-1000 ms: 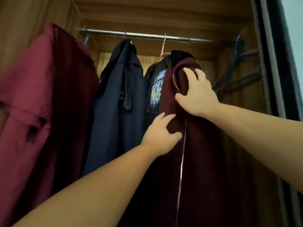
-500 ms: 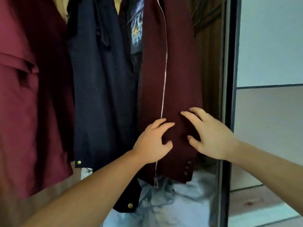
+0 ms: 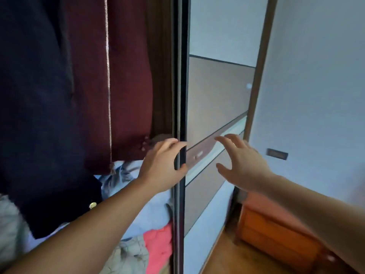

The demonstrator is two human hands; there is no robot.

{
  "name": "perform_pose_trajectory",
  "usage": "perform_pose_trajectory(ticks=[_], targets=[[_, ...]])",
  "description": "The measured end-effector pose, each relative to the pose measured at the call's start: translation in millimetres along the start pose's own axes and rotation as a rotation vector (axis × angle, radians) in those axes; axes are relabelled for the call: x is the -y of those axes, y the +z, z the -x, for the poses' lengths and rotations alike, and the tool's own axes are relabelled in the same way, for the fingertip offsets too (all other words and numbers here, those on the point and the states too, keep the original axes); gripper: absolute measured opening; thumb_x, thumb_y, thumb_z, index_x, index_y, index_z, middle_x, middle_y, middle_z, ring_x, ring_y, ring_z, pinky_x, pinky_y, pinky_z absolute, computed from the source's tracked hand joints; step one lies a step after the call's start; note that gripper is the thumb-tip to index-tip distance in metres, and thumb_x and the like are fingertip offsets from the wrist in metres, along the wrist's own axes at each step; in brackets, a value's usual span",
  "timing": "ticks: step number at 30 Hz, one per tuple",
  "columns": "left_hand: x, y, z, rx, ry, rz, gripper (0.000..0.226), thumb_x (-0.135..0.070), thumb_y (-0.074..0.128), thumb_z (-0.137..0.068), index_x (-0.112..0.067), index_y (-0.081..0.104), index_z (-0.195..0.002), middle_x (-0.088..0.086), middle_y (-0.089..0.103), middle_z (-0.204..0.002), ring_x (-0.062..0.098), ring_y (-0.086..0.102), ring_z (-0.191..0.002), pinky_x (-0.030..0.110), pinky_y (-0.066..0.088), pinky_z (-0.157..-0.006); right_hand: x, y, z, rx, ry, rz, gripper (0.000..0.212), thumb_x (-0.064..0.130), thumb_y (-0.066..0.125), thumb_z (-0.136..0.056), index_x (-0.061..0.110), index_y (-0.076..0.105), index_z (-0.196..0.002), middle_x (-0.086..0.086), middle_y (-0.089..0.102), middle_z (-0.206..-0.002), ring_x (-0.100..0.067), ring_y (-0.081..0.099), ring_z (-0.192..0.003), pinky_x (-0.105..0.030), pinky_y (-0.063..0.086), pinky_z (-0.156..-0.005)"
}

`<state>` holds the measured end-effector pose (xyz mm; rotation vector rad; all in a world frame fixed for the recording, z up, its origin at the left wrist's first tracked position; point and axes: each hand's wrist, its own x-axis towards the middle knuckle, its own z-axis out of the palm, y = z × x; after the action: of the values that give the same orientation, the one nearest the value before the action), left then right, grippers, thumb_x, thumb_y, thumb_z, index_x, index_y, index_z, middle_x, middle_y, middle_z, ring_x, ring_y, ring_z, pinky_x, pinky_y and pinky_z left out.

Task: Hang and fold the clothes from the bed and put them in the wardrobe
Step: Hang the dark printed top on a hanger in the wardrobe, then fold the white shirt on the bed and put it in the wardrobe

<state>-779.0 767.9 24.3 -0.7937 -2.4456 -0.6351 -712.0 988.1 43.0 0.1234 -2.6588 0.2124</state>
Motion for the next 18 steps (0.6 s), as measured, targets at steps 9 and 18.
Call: perform_pose_trajectory(ticks=[9,18], targets=[[-165,56,42,0.185,0.289,0.166,0.063,-0.051,0.049,-0.078,-0.033,0.045,-0.138,-0.008,0.045,-0.142,0.019,0.042,-0.128,0.04,0.043,-0.102,-69,-88,196,-0.044,0.4,0.184,0.069,0.052,0.056,-0.087,0.041,0.019,-0.144,0.006,0.027,-0.152,-0.021,0.037,-0.135,-0.043,0.038,-0.107],[-356,87,119,0.324,0.673,0.317,0.062,-0.054,0.052,-0.081,-0.04,0.041,-0.14,-0.009,0.04,-0.148,0.016,0.037,-0.133,0.039,0.043,-0.1,-72,-189,438,-0.126,0.918,0.404,0.068,0.054,0.056,-0.086,0.034,0.027,-0.143,0.005,0.035,-0.144,-0.022,0.042,-0.129,-0.044,0.043,-0.101]])
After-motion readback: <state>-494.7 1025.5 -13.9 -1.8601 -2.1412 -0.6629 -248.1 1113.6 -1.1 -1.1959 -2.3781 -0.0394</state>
